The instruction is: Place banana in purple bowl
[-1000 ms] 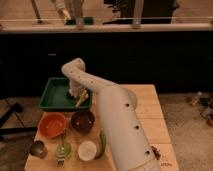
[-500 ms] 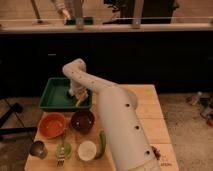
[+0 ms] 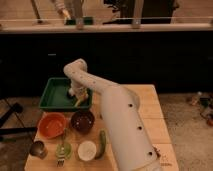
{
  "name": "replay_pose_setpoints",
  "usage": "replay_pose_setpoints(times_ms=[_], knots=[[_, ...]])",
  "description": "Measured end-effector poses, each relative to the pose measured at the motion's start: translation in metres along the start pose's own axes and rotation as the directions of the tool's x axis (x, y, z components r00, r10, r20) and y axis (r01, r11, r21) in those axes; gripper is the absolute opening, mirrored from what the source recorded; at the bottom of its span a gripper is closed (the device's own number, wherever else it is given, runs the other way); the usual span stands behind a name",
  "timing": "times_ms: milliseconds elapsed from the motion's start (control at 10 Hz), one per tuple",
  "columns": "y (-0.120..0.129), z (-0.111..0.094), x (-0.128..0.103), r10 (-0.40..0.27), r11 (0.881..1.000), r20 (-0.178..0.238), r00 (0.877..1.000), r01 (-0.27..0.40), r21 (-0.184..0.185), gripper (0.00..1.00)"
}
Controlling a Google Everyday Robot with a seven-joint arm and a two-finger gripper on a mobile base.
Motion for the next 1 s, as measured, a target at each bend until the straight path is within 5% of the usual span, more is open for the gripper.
replay_pose_setpoints(times_ms=[500,1000], knots=[[-0.006,-0.011,-0.004,-0.027,0.999,-0.01,1.0,0.027,0.022,0.0],[-0.02,-0.049,-0.018,-0.081,0.99,-0.044,0.996,0.085,0.112,0.0]])
